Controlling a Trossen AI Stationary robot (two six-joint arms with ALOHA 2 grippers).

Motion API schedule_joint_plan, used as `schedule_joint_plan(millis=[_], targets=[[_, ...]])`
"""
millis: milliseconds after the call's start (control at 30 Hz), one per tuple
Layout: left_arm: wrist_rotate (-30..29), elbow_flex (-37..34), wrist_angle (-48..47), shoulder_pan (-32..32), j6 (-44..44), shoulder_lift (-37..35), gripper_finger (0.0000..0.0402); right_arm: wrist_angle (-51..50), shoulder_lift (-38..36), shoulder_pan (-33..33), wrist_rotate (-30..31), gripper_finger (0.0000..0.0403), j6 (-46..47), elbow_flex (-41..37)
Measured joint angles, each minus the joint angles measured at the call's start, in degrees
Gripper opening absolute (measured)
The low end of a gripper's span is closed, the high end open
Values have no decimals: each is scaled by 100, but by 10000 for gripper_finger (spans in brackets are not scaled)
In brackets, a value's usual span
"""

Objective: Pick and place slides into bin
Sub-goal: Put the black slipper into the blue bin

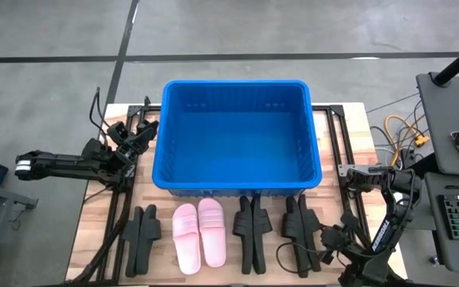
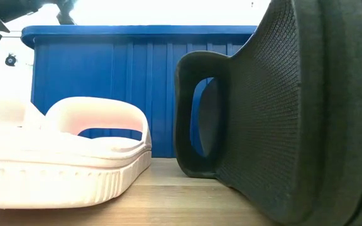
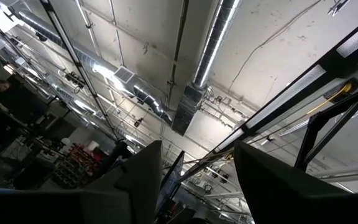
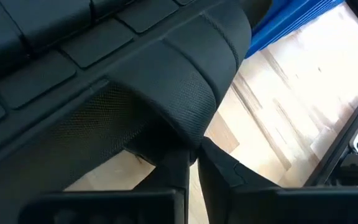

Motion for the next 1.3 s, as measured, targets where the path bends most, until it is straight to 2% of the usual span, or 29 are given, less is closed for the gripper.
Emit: schedule_joint_plan(millis=[233, 467, 800, 1033, 1133, 1300], targets=[[0, 0, 0, 1, -2, 0, 183, -232, -31, -2, -240, 14, 41, 95], [0, 0, 0, 1, -2, 0, 183, -798, -399, 0, -470, 13, 39, 414], [3, -2, -2, 1, -2, 24, 183, -864, -1395, 0, -520, 12, 75, 619], [4, -4, -7, 0, -2, 145, 183, -840, -2366, 0, -566, 12, 319, 690], [7, -4, -6, 1, -3, 192, 183, -801, -2720, 0, -206, 12, 343, 854], [15, -4, -4, 0, -4, 188, 183, -770, -3075, -1, 1128, 12, 264, 1342]])
